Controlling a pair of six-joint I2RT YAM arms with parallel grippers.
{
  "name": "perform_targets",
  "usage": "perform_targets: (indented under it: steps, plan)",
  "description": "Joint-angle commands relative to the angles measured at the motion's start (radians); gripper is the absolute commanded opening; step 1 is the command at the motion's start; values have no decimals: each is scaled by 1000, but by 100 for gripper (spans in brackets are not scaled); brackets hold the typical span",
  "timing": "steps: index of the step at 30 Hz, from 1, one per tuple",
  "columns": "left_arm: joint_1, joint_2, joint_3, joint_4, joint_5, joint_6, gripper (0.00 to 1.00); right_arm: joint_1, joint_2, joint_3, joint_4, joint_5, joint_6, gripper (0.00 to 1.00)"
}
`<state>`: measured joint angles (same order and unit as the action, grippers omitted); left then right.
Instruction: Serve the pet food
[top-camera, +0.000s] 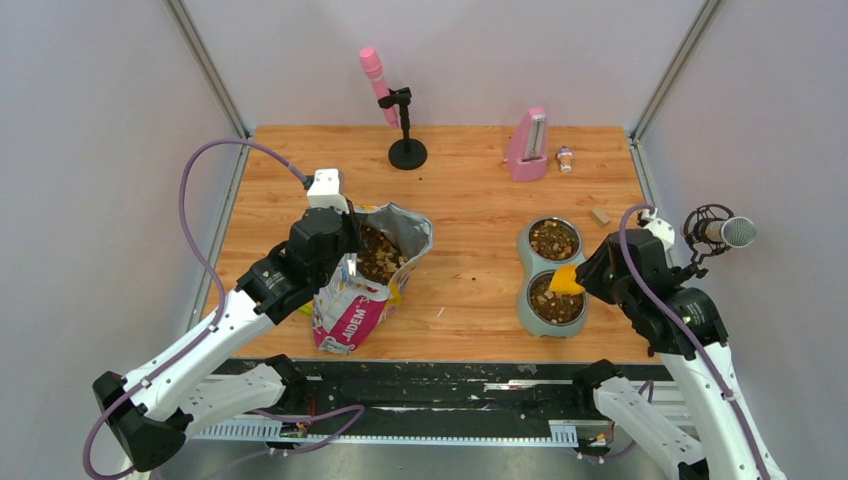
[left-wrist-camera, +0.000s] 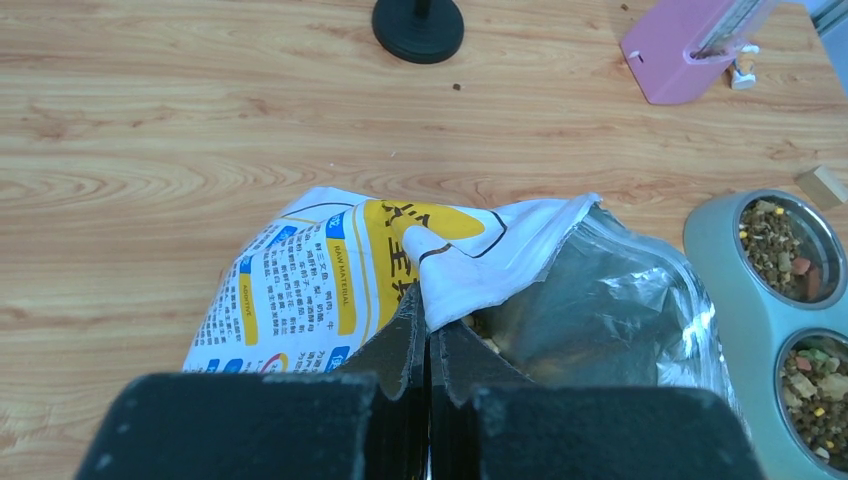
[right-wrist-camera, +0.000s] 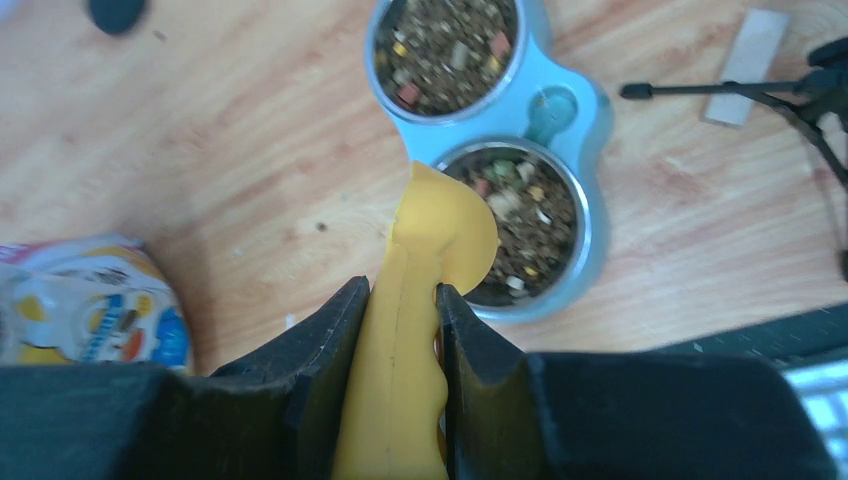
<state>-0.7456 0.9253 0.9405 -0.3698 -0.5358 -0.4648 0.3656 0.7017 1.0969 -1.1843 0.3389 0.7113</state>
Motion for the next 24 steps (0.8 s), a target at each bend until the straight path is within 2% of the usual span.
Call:
perform_targets:
  steps: [1,6,10,13,16,24]
  plan:
    - [-3,-34,23,49,-55,1,0,3,-134,-48,254,15,80,5]
    - [-3,-49,24,45,-67,-4,0,3,-281,-279,579,-90,197,4]
    - [-3,-56,29,33,-70,-13,0,3,-272,-484,842,-176,319,6]
    - [-3,-62,33,25,-71,-22,0,3,-168,-566,1037,-238,381,6]
    - [-3,-65,37,-5,-80,-36,0,3,-7,-595,1228,-381,416,5]
    - [-3,-84,40,-55,-84,-65,0,6,433,-522,1440,-808,382,4]
